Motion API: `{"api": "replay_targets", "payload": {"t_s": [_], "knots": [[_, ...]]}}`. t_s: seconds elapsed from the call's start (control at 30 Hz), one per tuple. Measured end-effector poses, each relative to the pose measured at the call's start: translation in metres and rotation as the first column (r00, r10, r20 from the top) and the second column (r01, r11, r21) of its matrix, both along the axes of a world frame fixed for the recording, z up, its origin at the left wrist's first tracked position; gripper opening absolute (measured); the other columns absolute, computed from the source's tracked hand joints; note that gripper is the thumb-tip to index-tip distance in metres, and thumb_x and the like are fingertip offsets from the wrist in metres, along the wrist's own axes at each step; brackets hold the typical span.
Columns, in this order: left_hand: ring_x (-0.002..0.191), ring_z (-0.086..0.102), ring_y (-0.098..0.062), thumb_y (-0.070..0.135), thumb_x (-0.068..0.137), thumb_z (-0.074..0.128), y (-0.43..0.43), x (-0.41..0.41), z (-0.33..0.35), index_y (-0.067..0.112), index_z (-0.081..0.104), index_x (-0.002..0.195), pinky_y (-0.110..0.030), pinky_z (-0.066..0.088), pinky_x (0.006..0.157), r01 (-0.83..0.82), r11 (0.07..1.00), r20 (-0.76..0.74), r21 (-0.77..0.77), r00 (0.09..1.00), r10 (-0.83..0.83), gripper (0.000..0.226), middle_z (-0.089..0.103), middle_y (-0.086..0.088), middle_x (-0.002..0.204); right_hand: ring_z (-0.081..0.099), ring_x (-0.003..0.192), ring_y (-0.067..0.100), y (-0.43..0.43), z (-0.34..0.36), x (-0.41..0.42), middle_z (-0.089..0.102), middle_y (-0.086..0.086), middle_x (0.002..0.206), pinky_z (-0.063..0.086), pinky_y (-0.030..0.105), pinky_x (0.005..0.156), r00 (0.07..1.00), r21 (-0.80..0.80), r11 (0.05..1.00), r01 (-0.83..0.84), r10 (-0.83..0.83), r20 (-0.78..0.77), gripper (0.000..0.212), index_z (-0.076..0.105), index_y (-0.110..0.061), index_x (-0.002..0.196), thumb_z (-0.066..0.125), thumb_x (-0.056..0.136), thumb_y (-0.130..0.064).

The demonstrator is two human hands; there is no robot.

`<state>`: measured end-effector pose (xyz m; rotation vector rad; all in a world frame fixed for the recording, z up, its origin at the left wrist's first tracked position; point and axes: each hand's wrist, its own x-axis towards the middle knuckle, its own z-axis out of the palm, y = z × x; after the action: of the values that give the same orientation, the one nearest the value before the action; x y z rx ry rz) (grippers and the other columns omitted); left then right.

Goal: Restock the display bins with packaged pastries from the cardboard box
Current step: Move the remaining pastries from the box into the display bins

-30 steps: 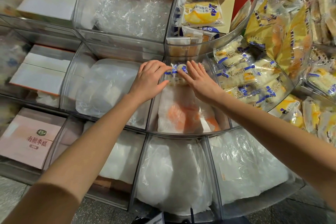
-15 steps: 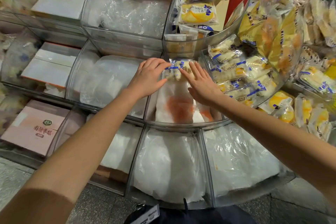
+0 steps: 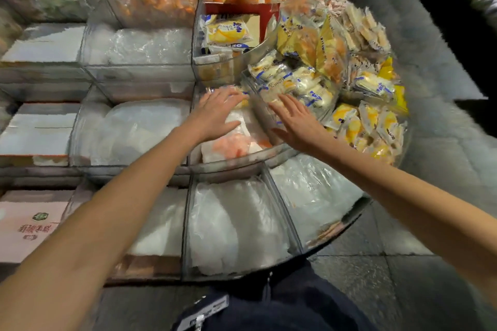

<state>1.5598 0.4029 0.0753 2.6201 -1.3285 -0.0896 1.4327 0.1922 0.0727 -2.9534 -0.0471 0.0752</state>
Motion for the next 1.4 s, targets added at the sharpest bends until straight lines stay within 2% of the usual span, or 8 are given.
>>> {"api": "replay_targets", "payload": {"t_s": [0.2,0.4,0.47,0.57,0.67,0.93,1.17,1.4], "knots": [[0.132,0.043,-0.037,0.033,0.089,0.068,-0.06,-0.044,0.005,0.016,0.04,0.148,-0.05,0.035,0.107,0.337,0.938,0.037,0.085,0.939,-0.341,0.069,0.046,-0.019,0.144,0.012,0.149,0.034,-0.007,0.007,-0.1,0.01,0.016,0.162,0.012,0.05,0.121,0.963,0.018,0.963,0.267,-0.267,0.021,0.065,0.017,-0.017,0.156,0.044,0.101,-0.039],[0.134,0.041,-0.036,0.045,0.094,0.057,-0.151,-0.125,0.003,0.025,0.031,0.153,-0.047,0.036,0.106,0.64,0.754,0.066,0.148,0.754,-0.653,0.067,0.038,-0.013,0.152,0.041,0.132,0.047,-0.041,-0.015,-0.232,0.037,0.03,0.147,0.039,0.056,0.104,0.827,0.03,0.826,0.563,-0.563,-0.011,0.068,0.035,-0.009,0.149,0.063,0.092,-0.032],[0.137,0.038,-0.032,0.045,0.094,0.058,-0.19,-0.165,0.001,0.027,0.03,0.153,-0.046,0.034,0.107,0.719,0.682,0.059,0.135,0.681,-0.73,0.068,0.035,-0.008,0.155,0.041,0.131,0.047,-0.057,-0.02,-0.28,0.037,0.03,0.147,0.04,0.056,0.103,0.76,0.024,0.76,0.65,-0.649,-0.028,0.067,0.035,-0.01,0.149,0.062,0.093,-0.034],[0.139,0.034,-0.029,0.043,0.092,0.061,-0.245,-0.234,-0.004,0.03,0.029,0.153,-0.044,0.03,0.109,0.809,0.572,0.036,0.133,0.573,-0.819,0.07,0.033,-0.004,0.156,0.023,0.144,0.037,-0.074,-0.024,-0.352,0.02,0.021,0.159,0.024,0.049,0.116,0.624,0.013,0.624,0.782,-0.781,-0.026,0.064,0.023,-0.016,0.154,0.045,0.1,-0.043],[0.14,0.033,-0.028,0.048,0.093,0.058,-0.295,-0.31,-0.014,0.028,0.029,0.153,-0.043,0.03,0.11,0.884,0.44,0.016,0.155,0.443,-0.896,0.07,0.033,-0.004,0.156,0.017,0.147,0.034,-0.089,-0.032,-0.433,0.016,0.016,0.16,0.018,0.046,0.117,0.469,0.029,0.468,0.883,-0.881,-0.059,0.064,0.018,-0.017,0.155,0.039,0.102,-0.045],[0.144,0.027,-0.027,0.049,0.097,0.052,-0.4,-0.568,-0.034,0.029,0.022,0.155,-0.042,0.024,0.113,0.975,0.128,-0.068,0.184,0.143,-0.987,0.068,0.025,-0.003,0.16,0.024,0.144,0.034,-0.125,-0.047,-0.666,0.027,0.017,0.156,0.025,0.047,0.116,0.108,0.041,0.103,0.994,-0.986,-0.13,0.062,0.025,-0.016,0.153,0.044,0.101,-0.044],[0.143,0.028,-0.027,0.046,0.097,0.052,-0.453,-0.808,-0.043,0.026,0.025,0.154,-0.043,0.025,0.112,0.968,-0.179,-0.093,0.178,-0.165,-0.982,0.066,0.028,-0.004,0.158,0.023,0.144,0.034,-0.096,-0.051,-0.874,0.027,0.018,0.156,0.024,0.046,0.117,-0.266,0.066,-0.28,0.958,-0.95,-0.162,0.062,0.025,-0.014,0.153,0.043,0.101,-0.043],[0.142,0.03,-0.028,0.045,0.098,0.051,-0.447,-0.994,-0.04,0.026,0.024,0.154,-0.041,0.025,0.113,0.838,-0.514,-0.11,0.185,-0.502,-0.858,0.066,0.03,-0.004,0.157,0.018,0.147,0.031,-0.035,-0.066,-0.994,0.021,0.013,0.159,0.023,0.046,0.118,-0.589,0.118,-0.624,0.773,-0.773,-0.234,0.062,0.019,-0.017,0.154,0.039,0.102,-0.045]]}}
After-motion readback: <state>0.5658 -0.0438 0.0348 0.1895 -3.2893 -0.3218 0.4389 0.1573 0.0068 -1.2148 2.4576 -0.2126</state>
